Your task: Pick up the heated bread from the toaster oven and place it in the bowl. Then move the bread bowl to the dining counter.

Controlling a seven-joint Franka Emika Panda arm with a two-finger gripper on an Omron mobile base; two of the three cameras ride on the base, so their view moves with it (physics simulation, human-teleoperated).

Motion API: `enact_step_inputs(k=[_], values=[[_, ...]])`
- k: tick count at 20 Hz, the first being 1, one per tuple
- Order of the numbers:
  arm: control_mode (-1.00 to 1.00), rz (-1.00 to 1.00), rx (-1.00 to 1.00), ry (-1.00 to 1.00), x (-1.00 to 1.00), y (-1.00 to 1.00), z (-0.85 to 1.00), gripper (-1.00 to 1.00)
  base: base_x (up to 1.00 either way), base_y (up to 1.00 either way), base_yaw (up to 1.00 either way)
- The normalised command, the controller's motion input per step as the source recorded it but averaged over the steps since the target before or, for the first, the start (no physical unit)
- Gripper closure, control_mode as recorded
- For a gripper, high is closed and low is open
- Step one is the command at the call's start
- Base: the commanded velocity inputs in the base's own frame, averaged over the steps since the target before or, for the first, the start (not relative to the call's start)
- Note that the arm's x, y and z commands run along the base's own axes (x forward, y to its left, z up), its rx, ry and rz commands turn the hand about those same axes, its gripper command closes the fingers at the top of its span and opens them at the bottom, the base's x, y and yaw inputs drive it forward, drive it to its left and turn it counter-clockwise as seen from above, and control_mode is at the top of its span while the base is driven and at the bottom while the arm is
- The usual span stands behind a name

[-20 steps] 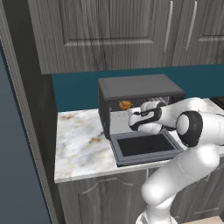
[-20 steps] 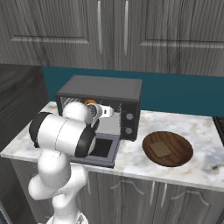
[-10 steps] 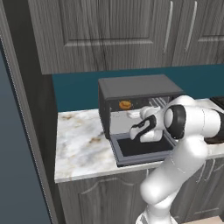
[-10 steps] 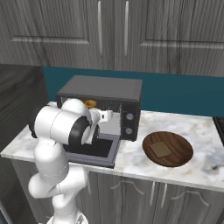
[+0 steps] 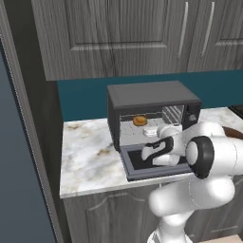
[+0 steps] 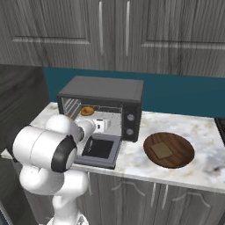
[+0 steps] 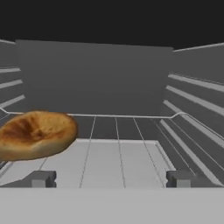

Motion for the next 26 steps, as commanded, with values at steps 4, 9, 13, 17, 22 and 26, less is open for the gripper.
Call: enact_step_inputs(k=[4,9,13,17,22,26], values=[[-1.0,-0.09,-0.03,0.84,-1.0,-0.25,0.0,-1.0,0.0,0.0,0.0],[-1.0,-0.06,-0.06,0.91,-1.0,-0.4,-0.1,-1.0,0.0,0.0,0.0],[-1.0,-0.02,-0.12,0.94,-1.0,-0.48,-0.4,-1.0,0.0,0.0,0.0],[-1.0,-0.01,-0.11,0.83,-1.0,-0.38,-0.49,-1.0,0.0,0.0,0.0],[-1.0,-0.01,0.05,-0.14,-0.75,0.14,0.08,-1.0,0.0,0.0,0.0],[-1.0,-0.08,0.12,-0.19,-0.03,0.65,0.68,-1.0,0.0,0.0,0.0]])
